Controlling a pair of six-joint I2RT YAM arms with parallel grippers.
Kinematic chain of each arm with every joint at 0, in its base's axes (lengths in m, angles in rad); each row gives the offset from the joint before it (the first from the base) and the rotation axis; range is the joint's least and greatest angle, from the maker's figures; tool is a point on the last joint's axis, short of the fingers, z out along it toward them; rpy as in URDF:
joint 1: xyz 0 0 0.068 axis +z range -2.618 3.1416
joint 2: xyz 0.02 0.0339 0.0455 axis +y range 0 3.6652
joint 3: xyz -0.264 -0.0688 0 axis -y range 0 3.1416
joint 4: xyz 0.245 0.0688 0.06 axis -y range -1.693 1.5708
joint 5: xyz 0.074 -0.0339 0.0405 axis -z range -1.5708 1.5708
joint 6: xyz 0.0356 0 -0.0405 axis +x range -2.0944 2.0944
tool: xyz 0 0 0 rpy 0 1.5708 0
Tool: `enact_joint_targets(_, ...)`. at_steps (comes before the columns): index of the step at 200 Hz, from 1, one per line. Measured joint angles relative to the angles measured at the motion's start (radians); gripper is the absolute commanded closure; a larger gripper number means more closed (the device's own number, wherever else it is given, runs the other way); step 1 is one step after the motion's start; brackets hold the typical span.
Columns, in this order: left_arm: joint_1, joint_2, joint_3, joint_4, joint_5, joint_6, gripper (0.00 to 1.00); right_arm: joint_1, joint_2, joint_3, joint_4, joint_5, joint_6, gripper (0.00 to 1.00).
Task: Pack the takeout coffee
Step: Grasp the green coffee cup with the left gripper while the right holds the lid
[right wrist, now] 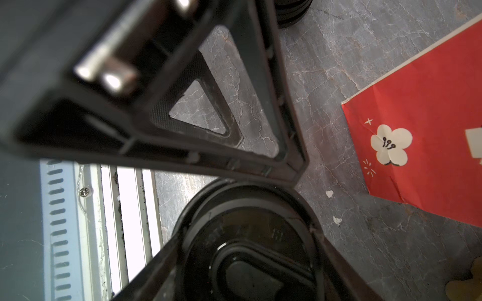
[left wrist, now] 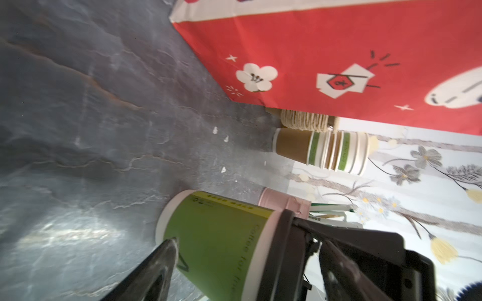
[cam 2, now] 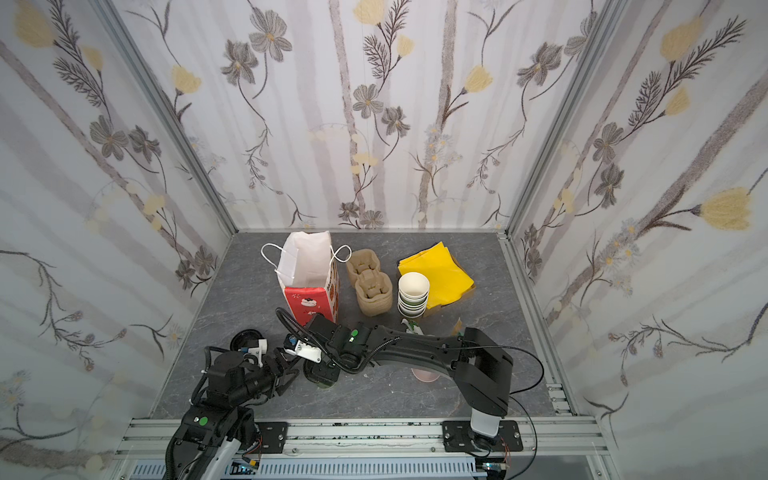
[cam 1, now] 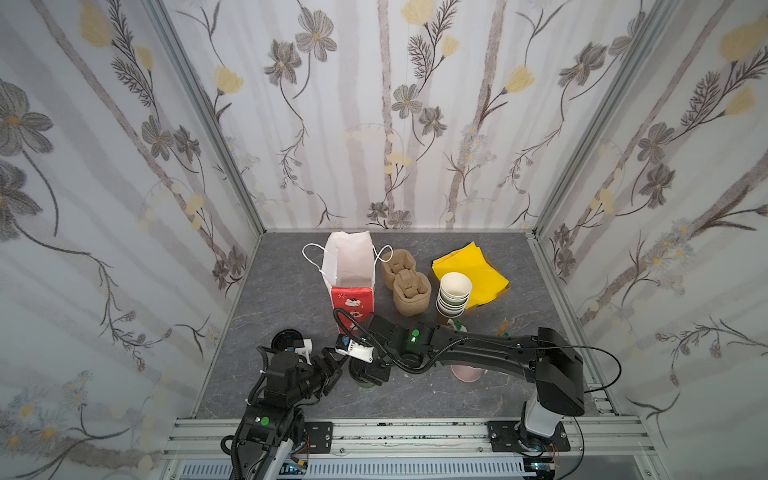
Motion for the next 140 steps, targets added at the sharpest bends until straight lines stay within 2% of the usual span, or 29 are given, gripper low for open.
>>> enact_joint_targets(26,0.0,-0.036,-0.007,0.027,0.042,-0.017,0.14,0.0,0.0,-0.003,0.007,-0.007,-0.003,0.29)
enact_joint_targets(56,0.0,-0.018,-0.013,0.049,0.069,-0.024,0.2,-0.001,0.0,-0.003,0.008,-0.011,-0.009,0.29)
enact_joint_targets(140,0.0,0.261,0.04,0.056,0.13,0.14,0.37,-0.001,0.002,-0.002,0.009,-0.011,-0.008,0.29)
